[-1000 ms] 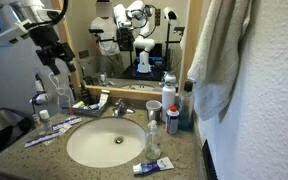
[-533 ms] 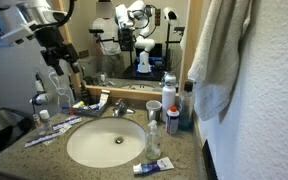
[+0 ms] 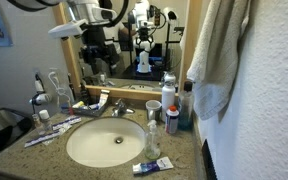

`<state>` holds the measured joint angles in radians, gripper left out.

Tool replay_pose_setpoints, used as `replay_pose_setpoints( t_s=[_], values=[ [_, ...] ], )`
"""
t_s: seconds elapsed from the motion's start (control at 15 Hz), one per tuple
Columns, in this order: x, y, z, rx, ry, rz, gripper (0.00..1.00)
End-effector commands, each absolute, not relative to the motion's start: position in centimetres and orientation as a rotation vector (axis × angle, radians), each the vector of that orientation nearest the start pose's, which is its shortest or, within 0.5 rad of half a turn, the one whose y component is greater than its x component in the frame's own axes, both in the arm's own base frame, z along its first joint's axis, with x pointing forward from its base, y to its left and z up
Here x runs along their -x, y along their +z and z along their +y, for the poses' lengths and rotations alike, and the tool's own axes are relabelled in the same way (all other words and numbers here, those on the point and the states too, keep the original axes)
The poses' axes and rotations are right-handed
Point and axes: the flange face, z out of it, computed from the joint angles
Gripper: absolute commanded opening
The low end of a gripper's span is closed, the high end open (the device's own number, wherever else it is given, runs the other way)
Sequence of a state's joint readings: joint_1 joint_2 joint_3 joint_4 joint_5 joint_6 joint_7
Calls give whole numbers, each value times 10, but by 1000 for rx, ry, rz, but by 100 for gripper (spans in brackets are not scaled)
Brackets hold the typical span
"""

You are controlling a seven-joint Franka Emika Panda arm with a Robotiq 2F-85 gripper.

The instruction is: Move the soap bottle backwards.

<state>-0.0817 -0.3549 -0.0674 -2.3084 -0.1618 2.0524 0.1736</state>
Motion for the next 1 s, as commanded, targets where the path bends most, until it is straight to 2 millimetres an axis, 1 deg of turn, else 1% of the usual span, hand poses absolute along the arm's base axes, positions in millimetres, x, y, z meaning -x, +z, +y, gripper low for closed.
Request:
replay_pose_setpoints(
  t_s=[0.0,0.07,0.2,0.4,0.6,0.8,0.93],
  values=[
    [-460,487,-126,3191,-226,487,100],
    [-462,483,-137,3180,-248,518,100],
    [-465,470,-162,3146,-300,585,100],
    [-468,446,-200,3075,-368,682,100],
    [-467,419,-234,2998,-376,767,100],
    [-466,393,-257,2939,-342,822,100],
    [-466,376,-265,2908,-285,855,100]
  ],
)
